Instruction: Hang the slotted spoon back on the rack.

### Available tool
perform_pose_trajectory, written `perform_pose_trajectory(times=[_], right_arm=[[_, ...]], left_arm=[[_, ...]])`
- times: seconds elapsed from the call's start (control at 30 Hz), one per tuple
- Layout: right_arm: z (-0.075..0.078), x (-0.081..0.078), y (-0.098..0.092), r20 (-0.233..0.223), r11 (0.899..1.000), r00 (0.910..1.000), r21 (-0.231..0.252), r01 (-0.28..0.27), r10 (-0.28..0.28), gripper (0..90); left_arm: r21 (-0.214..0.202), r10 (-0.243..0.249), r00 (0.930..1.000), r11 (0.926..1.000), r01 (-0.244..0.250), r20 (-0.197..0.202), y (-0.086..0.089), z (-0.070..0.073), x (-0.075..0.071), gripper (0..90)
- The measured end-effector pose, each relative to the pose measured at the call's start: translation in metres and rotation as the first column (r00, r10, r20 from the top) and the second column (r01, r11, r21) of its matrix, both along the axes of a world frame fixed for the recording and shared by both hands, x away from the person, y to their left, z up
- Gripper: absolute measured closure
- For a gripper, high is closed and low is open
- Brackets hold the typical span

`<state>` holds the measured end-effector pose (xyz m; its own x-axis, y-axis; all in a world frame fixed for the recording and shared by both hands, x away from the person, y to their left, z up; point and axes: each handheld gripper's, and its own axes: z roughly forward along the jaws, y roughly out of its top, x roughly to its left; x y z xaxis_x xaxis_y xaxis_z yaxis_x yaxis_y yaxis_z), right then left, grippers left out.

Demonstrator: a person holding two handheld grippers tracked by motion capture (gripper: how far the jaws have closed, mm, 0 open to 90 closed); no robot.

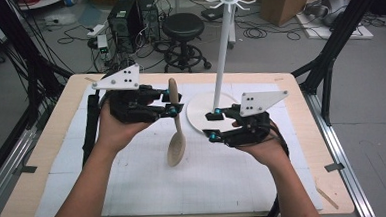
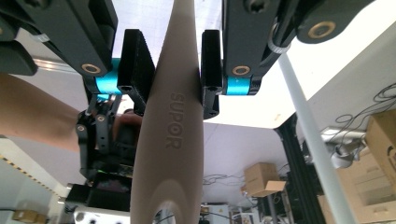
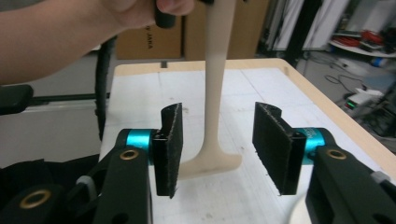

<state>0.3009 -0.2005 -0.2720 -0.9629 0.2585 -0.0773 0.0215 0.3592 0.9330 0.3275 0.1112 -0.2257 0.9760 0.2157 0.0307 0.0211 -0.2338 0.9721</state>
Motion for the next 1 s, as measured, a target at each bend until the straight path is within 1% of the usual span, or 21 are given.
perform_pose_trajectory(times=[0.1,0.13,0.2,0.23,0.3,0.33,0.37,0.53,0.6,0.63,0.67,0.7,0.87,1.0], right_arm=[[-0.004,-0.003,-0.011,0.008,0.999,0.9990,0.015,0.044,-0.044,48.6],[-0.005,-0.005,-0.014,0.002,0.998,0.9986,0.020,0.053,-0.053,47.9],[-0.009,-0.007,-0.022,0.006,0.996,0.9966,0.035,0.082,-0.082,45.4],[-0.010,-0.009,-0.025,-0.005,0.995,0.9958,0.041,0.091,-0.091,45.2],[-0.014,-0.011,-0.030,0.001,0.993,0.9938,0.041,0.111,-0.111,44.7],[-0.016,-0.014,-0.034,0.004,0.990,0.9911,0.036,0.133,-0.133,44.7],[-0.019,-0.016,-0.036,0.010,0.989,0.9897,0.034,0.142,-0.143,44.7],[-0.036,-0.028,-0.044,0.011,0.985,0.9863,0.049,0.164,-0.165,44.2],[-0.042,-0.031,-0.048,0.003,0.984,0.9852,0.059,0.171,-0.171,43.6],[-0.044,-0.031,-0.048,-0.003,0.983,0.9848,0.053,0.174,-0.174,42.2],[-0.046,-0.031,-0.049,-0.004,0.982,0.9825,0.032,0.186,-0.186,41.0],[-0.047,-0.032,-0.050,0.000,0.981,0.9810,0.019,0.194,-0.194,41.1],[-0.050,-0.033,-0.058,-0.007,0.976,0.9768,0.042,0.214,-0.214,39.6],[-0.053,-0.030,-0.063,-0.021,0.972,0.9736,0.051,0.228,-0.227,38.1]], left_arm=[[0.003,0.016,0.9999,0.9999,-0.016,-0.002,0.001,0.003,0.004,68.6],[0.004,0.017,0.9999,0.9998,-0.017,-0.001,0.002,0.003,0.005,68.6],[0.010,0.023,0.9997,0.9997,-0.023,-0.006,0.003,0.005,0.007,68.6],[0.005,0.026,0.9996,0.9997,-0.026,-0.012,0.003,0.006,0.008,68.5],[0.000,0.042,0.9989,0.9991,-0.042,-0.020,0.003,0.006,0.010,68.5],[-0.005,0.045,0.9986,0.9990,-0.045,-0.026,0.003,0.006,0.012,68.5],[-0.005,0.047,0.9984,0.9989,-0.047,-0.032,0.003,0.006,0.013,68.5],[0.006,0.071,0.9968,0.9974,-0.071,-0.035,0.000,0.007,0.018,68.4],[0.006,0.076,0.9963,0.9971,-0.076,-0.039,-0.001,0.007,0.020,68.4],[0.007,0.077,0.9960,0.9970,-0.077,-0.044,-0.002,0.008,0.022,68.3],[0.009,0.078,0.9960,0.9970,-0.077,-0.045,-0.002,0.008,0.023,68.4],[0.009,0.077,0.9961,0.9970,-0.077,-0.044,-0.002,0.008,0.024,68.3],[-0.002,0.088,0.9947,0.9961,-0.088,-0.054,0.000,0.010,0.032,68.4],[0.005,0.098,0.9934,0.9952,-0.098,-0.060,0.003,0.010,0.036,68.3]])
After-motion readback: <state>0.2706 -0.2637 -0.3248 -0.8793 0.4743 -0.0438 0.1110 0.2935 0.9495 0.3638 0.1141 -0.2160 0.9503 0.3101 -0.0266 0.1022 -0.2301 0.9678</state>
